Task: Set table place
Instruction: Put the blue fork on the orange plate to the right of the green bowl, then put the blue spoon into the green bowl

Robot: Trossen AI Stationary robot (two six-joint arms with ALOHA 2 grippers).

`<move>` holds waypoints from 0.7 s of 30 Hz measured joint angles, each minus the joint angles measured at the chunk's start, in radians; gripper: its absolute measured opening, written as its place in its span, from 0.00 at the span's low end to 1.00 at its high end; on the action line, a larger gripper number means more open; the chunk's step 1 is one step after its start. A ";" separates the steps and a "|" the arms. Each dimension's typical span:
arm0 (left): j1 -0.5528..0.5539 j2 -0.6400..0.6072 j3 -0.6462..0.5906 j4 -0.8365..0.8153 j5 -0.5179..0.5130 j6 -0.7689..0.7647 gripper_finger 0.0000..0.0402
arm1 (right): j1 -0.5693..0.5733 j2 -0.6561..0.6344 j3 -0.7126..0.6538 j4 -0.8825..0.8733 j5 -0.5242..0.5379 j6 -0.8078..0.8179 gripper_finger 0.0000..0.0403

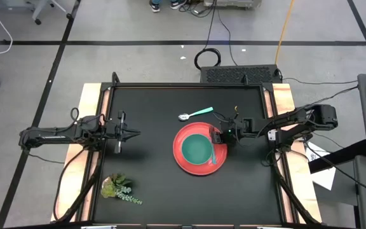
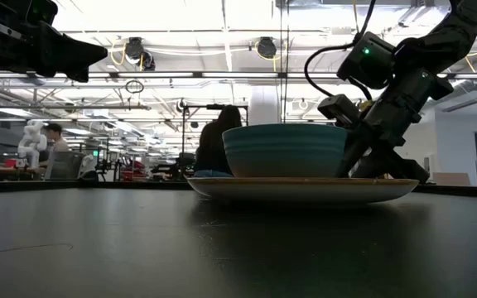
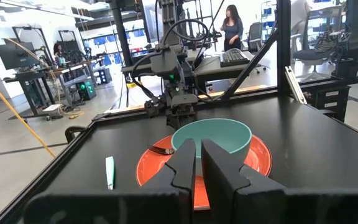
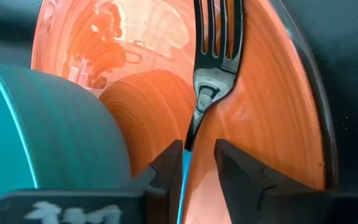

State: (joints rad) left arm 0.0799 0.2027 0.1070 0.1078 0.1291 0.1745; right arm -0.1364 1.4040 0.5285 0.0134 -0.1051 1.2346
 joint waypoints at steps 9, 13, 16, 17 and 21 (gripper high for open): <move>0.000 0.000 0.000 0.000 0.000 -0.001 0.08 | 0.000 -0.001 0.000 0.000 -0.001 0.002 0.27; 0.000 0.000 0.000 0.000 0.000 -0.002 0.08 | 0.001 -0.022 -0.001 -0.009 -0.001 0.000 0.27; 0.000 0.000 0.000 0.000 0.000 -0.002 0.08 | 0.001 -0.055 -0.003 -0.026 0.013 -0.011 0.27; 0.000 0.000 0.000 0.000 0.000 -0.002 0.08 | 0.001 -0.067 -0.003 -0.028 0.025 -0.014 0.27; 0.000 0.000 0.000 0.000 0.000 -0.003 0.08 | 0.001 -0.110 -0.003 -0.071 0.052 -0.035 0.27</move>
State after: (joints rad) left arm 0.0799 0.2028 0.1068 0.1078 0.1291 0.1715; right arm -0.1356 1.2939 0.5259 -0.0576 -0.0532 1.1996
